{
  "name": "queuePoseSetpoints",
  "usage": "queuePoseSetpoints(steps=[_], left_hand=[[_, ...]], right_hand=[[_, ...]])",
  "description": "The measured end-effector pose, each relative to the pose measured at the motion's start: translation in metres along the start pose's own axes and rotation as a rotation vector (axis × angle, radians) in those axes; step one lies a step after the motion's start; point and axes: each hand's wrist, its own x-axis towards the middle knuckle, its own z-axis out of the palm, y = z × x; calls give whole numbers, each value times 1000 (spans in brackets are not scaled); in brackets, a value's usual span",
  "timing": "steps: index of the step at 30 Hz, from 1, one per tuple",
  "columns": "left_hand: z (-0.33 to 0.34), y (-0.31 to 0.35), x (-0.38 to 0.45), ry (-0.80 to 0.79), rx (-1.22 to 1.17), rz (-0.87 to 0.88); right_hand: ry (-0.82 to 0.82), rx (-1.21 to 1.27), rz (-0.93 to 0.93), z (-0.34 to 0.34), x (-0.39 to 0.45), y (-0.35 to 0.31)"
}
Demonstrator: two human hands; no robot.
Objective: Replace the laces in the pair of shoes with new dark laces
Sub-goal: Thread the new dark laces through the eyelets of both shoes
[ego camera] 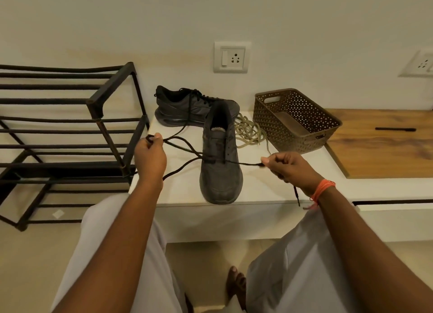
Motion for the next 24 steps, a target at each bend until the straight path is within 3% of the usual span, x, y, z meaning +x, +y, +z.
queuePoseSetpoints(steps=[3, 5, 6, 8, 9, 10, 12, 14, 18, 21, 24], left_hand=[[0, -6, -2, 9, 236, 165], [-2, -1, -7, -60, 183, 236], [-3, 4, -11, -169, 110, 262], [-6, 11, -17, -441, 0, 344], [-7, 11, -20, -543, 4, 395], [-7, 10, -22, -601, 41, 437], [-2, 1, -20, -535, 206, 481], [3, -15, -10, -404, 469, 504], [14, -36, -7, -590, 922, 482], [23, -42, -10, -581, 817, 523], [29, -43, -13, -512, 638, 525]], right_hand=[[-65, 101, -79, 7, 7, -20], [-51, 141, -159, 10, 10, -35], [52, 137, -199, 9, 12, -39], [469, 42, -182, 1, 21, -32], [646, -67, -89, -7, 26, -21], [699, -211, 27, -13, 27, -10], [514, -505, 169, -11, 28, 11], [391, -593, 178, 9, 23, 20], [479, -458, -62, 53, 14, 5], [298, -257, -65, 78, 14, -3], [158, -282, -9, 87, 17, 0]])
